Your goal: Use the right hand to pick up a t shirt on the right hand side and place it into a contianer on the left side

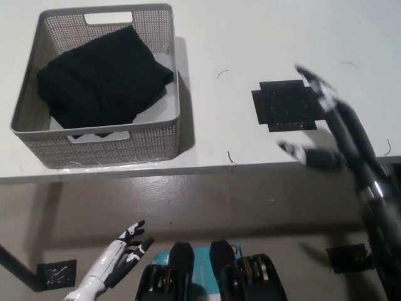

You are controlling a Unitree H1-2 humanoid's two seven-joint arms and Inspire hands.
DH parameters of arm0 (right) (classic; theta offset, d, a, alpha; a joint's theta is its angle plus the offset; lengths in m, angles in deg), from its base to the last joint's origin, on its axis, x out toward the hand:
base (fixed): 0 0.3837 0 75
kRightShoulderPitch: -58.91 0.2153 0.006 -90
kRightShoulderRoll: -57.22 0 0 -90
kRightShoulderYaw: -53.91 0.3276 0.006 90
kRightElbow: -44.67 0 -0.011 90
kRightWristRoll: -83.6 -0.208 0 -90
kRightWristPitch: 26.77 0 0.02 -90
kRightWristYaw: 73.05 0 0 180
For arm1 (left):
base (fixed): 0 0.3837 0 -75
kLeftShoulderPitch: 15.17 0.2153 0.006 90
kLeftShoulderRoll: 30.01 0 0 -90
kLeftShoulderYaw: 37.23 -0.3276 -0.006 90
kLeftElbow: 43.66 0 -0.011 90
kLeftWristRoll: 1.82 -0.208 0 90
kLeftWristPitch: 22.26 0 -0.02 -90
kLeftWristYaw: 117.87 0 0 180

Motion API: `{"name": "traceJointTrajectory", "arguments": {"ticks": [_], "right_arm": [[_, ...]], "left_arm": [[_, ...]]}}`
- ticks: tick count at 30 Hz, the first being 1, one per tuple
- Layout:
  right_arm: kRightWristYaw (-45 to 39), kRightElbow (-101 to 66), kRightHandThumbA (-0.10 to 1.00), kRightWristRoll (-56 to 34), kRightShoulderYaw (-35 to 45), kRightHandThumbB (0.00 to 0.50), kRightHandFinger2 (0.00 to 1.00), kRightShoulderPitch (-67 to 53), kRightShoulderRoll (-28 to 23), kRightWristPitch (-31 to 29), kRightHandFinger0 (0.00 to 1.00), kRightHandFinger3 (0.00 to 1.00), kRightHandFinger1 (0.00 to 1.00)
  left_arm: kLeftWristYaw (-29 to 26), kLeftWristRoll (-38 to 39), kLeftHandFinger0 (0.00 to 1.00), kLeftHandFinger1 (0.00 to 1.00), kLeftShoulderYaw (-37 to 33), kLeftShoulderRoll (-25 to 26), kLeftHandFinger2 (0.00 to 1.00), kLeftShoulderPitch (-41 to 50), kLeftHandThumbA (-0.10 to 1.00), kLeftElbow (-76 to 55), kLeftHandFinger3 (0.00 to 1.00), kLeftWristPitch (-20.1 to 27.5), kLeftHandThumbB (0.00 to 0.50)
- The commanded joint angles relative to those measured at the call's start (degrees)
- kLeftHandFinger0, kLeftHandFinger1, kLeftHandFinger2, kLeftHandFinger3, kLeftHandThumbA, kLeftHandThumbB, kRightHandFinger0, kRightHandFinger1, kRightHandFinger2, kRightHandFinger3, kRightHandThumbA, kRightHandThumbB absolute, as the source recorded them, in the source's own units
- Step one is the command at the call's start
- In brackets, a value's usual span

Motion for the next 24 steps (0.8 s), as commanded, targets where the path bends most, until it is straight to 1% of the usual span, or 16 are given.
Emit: {"name": "traceJointTrajectory", "arguments": {"ticks": [1, 4, 7, 8, 10, 11, 12, 13, 14, 15, 16, 18, 20, 22, 23, 24], "right_arm": [[6.9, -10.4, 0.90, -2.7, 6.5, 0.188, 1.00, -14.5, -1.8, -11.3, 1.00, 1.00, 1.00], [7.7, -9.2, 0.91, -3.0, 7.9, 0.184, 1.00, -19.8, -0.9, -14.2, 1.00, 1.00, 1.00], [8.3, -7.5, 0.91, -3.4, 9.0, 0.165, 1.00, -22.8, -0.7, -17.2, 1.00, 1.00, 1.00], [8.9, -6.6, 0.92, -3.9, 9.6, 0.175, 1.00, -24.6, -0.2, -18.0, 1.00, 1.00, 1.00], [8.8, -5.9, 0.92, -4.5, 9.9, 0.175, 1.00, -25.9, 0.1, -18.8, 1.00, 1.00, 1.00], [9.2, -4.2, 0.90, -5.2, 10.1, 0.164, 1.00, -27.0, 0.3, -20.7, 1.00, 1.00, 1.00], [9.4, -3.1, 0.90, -5.2, 10.3, 0.163, 1.00, -27.8, 0.2, -21.8, 1.00, 1.00, 1.00], [9.3, -3.1, 0.90, -5.2, 10.4, 0.164, 1.00, -27.8, 0.3, -22.0, 1.00, 1.00, 1.00], [9.6, -1.9, 0.91, -4.5, 10.5, 0.173, 1.00, -28.6, 0.4, -22.6, 1.00, 1.00, 1.00], [9.9, -0.7, 0.92, -3.7, 10.5, 0.176, 1.00, -29.3, 0.4, -22.9, 1.00, 1.00, 1.00], [9.9, 0.5, 0.90, -3.2, 10.2, 0.163, 1.00, -29.6, 0.4, -23.2, 1.00, 1.00, 1.00], [10.2, 4.3, 0.89, -1.8, 9.5, 0.170, 1.00, -29.9, 0.4, -24.3, 1.00, 1.00, 1.00], [10.8, 6.9, 0.88, -0.6, 9.2, 0.171, 1.00, -30.2, 0.5, -25.1, 1.00, 1.00, 1.00], [11.1, 8.9, 0.85, 0.1, 8.9, 0.169, 1.00, -30.4, 0.6, -25.3, 1.00, 1.00, 1.00], [11.9, 13.4, 0.84, 1.2, 8.0, 0.185, 1.00, -29.5, 0.9, -26.3, 1.00, 1.00, 1.00], [12.1, 14.7, 0.84, 1.6, 7.6, 0.186, 1.00, -29.1, 0.9, -26.6, 1.00, 1.00, 1.00]], "left_arm": [[-1.6, 2.9, 0.88, 0.89, 2.6, 1.4, 1.00, 0.1, 1.00, 0.9, 1.00, 2.7, 0.390], [-1.9, 3.8, 0.91, 0.89, 3.3, 0.9, 1.00, 0.8, 1.00, 1.5, 1.00, 3.5, 0.391], [-1.7, 3.8, 0.93, 0.89, 3.7, 0.5, 1.00, 1.1, 1.00, 1.7, 1.00, 3.3, 0.383], [-1.6, 3.7, 0.94, 0.88, 3.7, 0.5, 1.00, 1.1, 1.00, 1.5, 1.00, 3.0, 0.414], [-1.8, 3.4, 0.95, 0.88, 3.7, 0.4, 1.00, 1.2, 1.00, 1.7, 1.00, 3.3, 0.422], [-1.6, 3.9, 0.94, 0.88, 3.9, 0.4, 1.00, 1.3, 1.00, 2.0, 1.00, 3.6, 0.408], [-1.5, 4.3, 0.94, 0.88, 4.0, 0.2, 1.00, 1.4, 1.00, 2.0, 1.00, 3.9, 0.406], [-1.6, 4.3, 0.94, 0.88, 4.0, 0.2, 1.00, 1.5, 1.00, 2.1, 1.00, 3.9, 0.407], [-1.8, 3.7, 0.94, 0.88, 3.9, 0.3, 1.00, 1.6, 1.00, 2.0, 1.00, 3.9, 0.378], [-1.9, 3.7, 0.93, 0.89, 3.8, 0.4, 1.00, 1.7, 1.00, 2.0, 1.00, 4.0, 0.374], [-1.8, 3.8, 0.94, 0.90, 3.9, 0.4, 1.00, 1.8, 1.00, 1.9, 1.00, 4.1, 0.367], [-2.0, 4.0, 0.92, 0.86, 4.1, 0.5, 1.00, 1.7, 1.00, 2.2, 1.00, 4.4, 0.398], [-1.8, 4.1, 0.91, 0.86, 4.0, 0.5, 1.00, 2.0, 1.00, 1.9, 1.00, 4.3, 0.404], [-1.7, 4.3, 0.92, 0.87, 4.0, 0.6, 1.00, 2.2, 1.00, 1.8, 1.00, 4.5, 0.393], [-1.8, 4.3, 0.90, 0.88, 4.1, 0.7, 1.00, 2.1, 1.00, 1.9, 1.00, 4.6, 0.392], [-1.9, 4.4, 0.90, 0.88, 4.2, 0.8, 1.00, 2.1, 1.00, 2.0, 1.00, 4.6, 0.392]]}}
